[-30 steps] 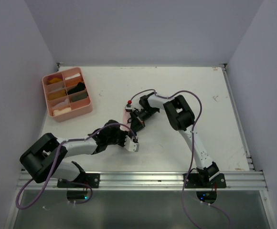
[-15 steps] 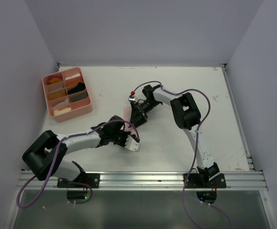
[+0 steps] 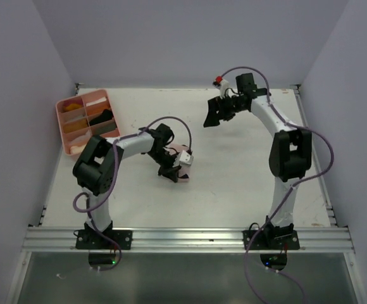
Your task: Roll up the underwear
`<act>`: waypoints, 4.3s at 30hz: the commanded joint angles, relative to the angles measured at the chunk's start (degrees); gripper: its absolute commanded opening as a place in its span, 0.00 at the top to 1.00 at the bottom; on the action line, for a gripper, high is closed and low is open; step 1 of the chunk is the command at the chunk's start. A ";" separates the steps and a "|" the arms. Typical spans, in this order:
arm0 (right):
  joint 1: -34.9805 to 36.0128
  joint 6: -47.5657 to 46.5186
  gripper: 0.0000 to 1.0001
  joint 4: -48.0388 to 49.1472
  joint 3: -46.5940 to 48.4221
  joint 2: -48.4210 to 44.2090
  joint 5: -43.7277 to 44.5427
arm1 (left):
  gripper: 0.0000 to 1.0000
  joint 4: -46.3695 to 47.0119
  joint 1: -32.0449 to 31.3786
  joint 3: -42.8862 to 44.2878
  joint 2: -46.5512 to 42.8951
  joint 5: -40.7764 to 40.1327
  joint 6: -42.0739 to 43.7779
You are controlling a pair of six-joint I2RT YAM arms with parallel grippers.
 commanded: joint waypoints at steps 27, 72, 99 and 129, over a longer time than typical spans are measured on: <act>29.23 -46.08 0.18 14.16 -44.58 -34.61 16.27 | 1.00 -32.44 6.01 31.85 35.30 7.97 2.78; 32.93 -30.88 1.00 21.65 -38.79 -9.74 4.68 | 0.48 0.76 21.21 14.29 -6.08 7.45 -20.50; 24.05 -21.47 1.00 -0.06 -14.17 13.21 -15.19 | 0.49 19.94 0.92 -27.74 -31.77 -9.77 -5.56; 23.17 -24.72 0.94 -9.20 -8.72 17.87 -18.00 | 0.82 30.67 -6.64 -29.50 -21.22 -21.38 -9.08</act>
